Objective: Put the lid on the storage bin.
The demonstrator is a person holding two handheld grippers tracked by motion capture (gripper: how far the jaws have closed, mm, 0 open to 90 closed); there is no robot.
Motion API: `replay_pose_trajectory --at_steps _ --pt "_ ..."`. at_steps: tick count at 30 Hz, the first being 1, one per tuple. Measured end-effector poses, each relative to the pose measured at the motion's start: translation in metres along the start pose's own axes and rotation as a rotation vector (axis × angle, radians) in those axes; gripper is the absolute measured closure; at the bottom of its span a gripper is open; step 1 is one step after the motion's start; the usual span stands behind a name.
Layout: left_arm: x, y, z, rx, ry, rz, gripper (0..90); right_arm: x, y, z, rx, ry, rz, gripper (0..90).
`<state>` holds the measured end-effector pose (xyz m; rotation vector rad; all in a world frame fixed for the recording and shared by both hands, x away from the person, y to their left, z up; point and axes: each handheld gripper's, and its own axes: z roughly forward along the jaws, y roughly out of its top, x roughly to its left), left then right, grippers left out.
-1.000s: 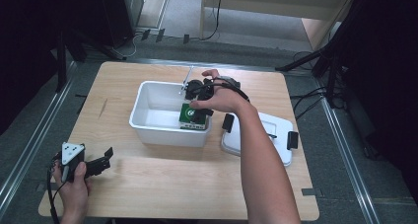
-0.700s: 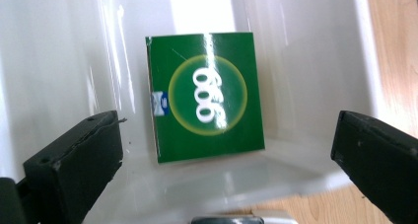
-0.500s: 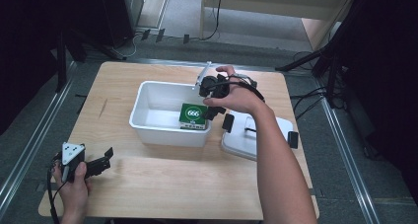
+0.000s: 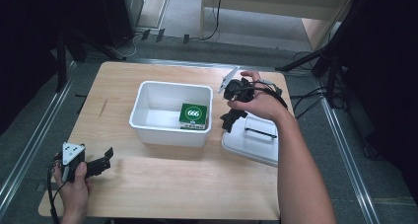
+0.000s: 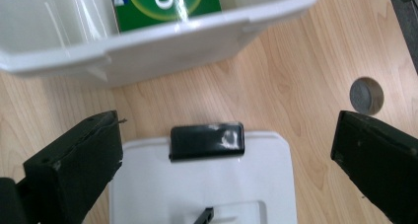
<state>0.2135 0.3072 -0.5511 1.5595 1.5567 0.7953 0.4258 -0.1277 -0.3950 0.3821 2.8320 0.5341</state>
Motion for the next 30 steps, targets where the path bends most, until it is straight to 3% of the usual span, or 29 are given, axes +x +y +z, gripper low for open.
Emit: replay_pose_trajectory --at_steps 24,30 --pt "-0.001 0.000 0.000 -0.004 0.004 0.003 3.5 -0.008 -0.091 -0.003 0.028 -0.019 0.136 0.0" --pt "0.000 0.000 0.000 -0.002 0.004 0.002 3.5 -0.008 -0.110 -0.003 0.044 -0.012 0.161 8.3"
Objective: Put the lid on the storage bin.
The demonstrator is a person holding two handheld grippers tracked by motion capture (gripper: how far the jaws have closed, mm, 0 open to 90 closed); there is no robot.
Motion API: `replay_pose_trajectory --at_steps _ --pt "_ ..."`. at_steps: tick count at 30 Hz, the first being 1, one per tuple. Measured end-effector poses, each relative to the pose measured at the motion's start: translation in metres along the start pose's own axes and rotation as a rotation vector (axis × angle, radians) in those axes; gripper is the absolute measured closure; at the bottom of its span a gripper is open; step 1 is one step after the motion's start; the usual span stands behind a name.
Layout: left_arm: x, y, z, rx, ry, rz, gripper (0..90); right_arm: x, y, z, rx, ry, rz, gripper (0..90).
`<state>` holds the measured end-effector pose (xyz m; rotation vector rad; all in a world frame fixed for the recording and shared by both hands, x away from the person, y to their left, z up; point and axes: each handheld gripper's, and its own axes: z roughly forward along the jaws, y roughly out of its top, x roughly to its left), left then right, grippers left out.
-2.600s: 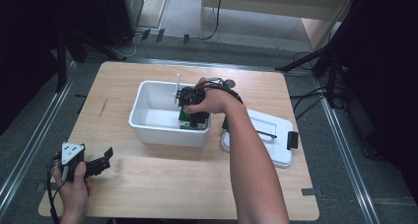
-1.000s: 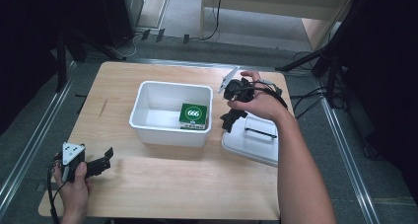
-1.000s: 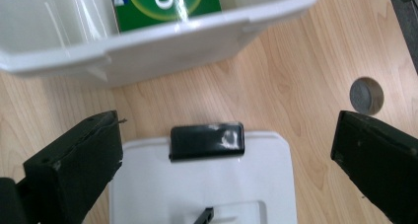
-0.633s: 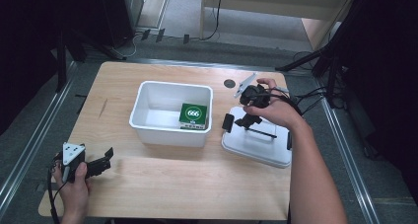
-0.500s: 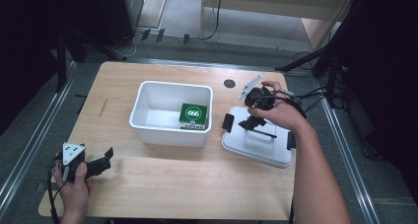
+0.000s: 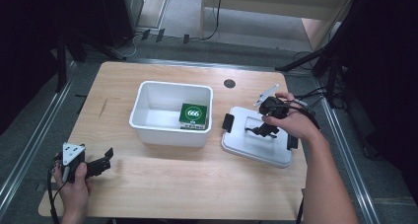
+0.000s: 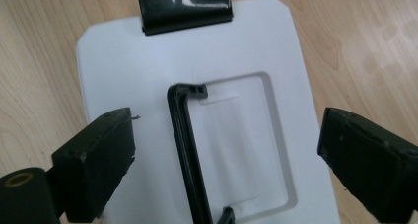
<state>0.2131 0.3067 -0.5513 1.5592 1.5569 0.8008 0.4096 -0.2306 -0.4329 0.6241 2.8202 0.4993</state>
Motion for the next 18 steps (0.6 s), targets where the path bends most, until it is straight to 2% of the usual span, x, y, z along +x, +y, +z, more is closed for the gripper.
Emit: replay_pose_trajectory --at_steps 4,9,13,16,18 --pt "-0.001 0.000 0.000 -0.002 0.001 0.002 3.5 0.000 -0.011 0.002 0.004 0.008 0.013 12.9" --pt "0.000 0.000 0.000 0.000 0.001 0.002 3.5 -0.001 -0.021 0.003 0.010 0.018 0.028 13.7" --pt "-0.001 0.000 0.000 0.000 0.001 0.002 3.5 0.000 -0.031 0.004 0.025 0.037 0.038 22.5" --pt "-0.001 0.000 0.000 0.001 0.001 0.003 3.5 0.000 -0.036 0.007 0.025 0.028 0.042 30.8" --pt "-0.001 0.000 0.000 0.001 0.002 0.004 3.5 0.001 -0.037 0.008 0.023 0.021 0.037 32.5"
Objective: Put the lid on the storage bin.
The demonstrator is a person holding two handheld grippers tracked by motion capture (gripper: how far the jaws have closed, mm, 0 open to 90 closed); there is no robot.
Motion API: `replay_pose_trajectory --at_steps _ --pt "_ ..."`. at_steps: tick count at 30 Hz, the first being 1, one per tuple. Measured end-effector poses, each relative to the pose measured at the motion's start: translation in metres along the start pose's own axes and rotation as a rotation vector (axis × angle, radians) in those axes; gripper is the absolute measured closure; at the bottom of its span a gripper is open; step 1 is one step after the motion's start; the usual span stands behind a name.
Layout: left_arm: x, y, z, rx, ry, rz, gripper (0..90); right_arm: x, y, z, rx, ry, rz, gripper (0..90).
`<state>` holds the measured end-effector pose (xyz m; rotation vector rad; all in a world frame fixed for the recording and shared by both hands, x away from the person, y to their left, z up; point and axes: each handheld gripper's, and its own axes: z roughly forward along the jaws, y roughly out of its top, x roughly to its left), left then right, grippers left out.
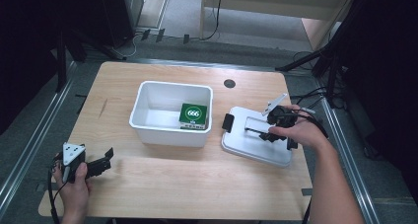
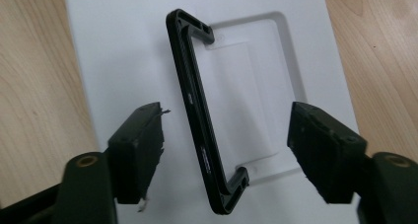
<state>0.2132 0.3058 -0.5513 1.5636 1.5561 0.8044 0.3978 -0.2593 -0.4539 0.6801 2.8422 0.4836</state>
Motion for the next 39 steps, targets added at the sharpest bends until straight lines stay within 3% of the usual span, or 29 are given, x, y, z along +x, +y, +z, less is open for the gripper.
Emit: replay_pose_trajectory --at_steps 3,9,14,18,21,23,27,39 --pt "0.000 0.000 0.000 -0.001 0.002 0.001 3.5 0.001 -0.003 0.006 0.021 0.019 0.000 40.2" --pt "-0.001 0.000 0.000 0.001 0.004 0.005 3.5 0.004 0.001 0.015 0.062 0.003 -0.037 64.4" --pt "-0.001 0.000 0.000 0.001 0.004 0.008 3.5 0.005 0.003 0.016 0.060 -0.040 -0.105 81.3" --pt "-0.001 0.000 0.000 0.001 0.002 0.002 3.6 0.005 0.003 0.013 0.047 -0.040 -0.136 84.6" --pt "-0.001 0.000 0.000 0.001 0.002 0.004 3.7 0.003 0.003 0.011 0.037 -0.028 -0.131 84.7" --pt "-0.001 0.000 0.000 0.001 0.002 0.005 3.7 0.002 0.003 0.002 0.008 -0.046 -0.154 85.3" --pt "-0.001 0.000 0.000 0.001 0.005 0.007 3.8 0.003 0.007 -0.010 0.002 -0.041 -0.188 85.4" --pt "-0.001 0.000 0.000 0.000 0.006 0.005 4.2 0.000 0.022 -0.056 -0.044 -0.075 -0.221 85.4"
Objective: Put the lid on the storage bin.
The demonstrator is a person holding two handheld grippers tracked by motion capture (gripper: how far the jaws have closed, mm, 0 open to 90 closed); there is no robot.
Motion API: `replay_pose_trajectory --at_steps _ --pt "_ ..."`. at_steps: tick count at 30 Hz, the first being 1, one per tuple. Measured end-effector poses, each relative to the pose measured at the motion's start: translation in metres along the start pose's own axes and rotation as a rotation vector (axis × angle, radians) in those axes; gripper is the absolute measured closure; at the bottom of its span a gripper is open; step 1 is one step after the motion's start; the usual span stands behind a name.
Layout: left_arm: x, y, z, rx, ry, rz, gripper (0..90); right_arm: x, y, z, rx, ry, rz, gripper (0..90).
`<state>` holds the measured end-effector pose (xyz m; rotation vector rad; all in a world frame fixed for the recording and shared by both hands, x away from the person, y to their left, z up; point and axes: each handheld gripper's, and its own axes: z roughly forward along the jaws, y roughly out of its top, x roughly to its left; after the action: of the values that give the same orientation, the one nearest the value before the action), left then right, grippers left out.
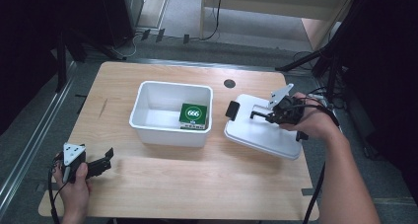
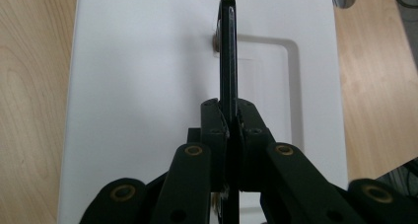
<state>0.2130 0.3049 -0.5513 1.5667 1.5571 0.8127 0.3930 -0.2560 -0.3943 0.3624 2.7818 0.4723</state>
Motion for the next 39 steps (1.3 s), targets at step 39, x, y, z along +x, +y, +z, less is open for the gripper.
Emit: replay_pose_trajectory --at_steps 39 --pt "0.002 0.000 0.000 0.002 -0.005 -0.012 4.2 0.004 0.137 -0.027 -0.135 0.061 -0.111 85.4"
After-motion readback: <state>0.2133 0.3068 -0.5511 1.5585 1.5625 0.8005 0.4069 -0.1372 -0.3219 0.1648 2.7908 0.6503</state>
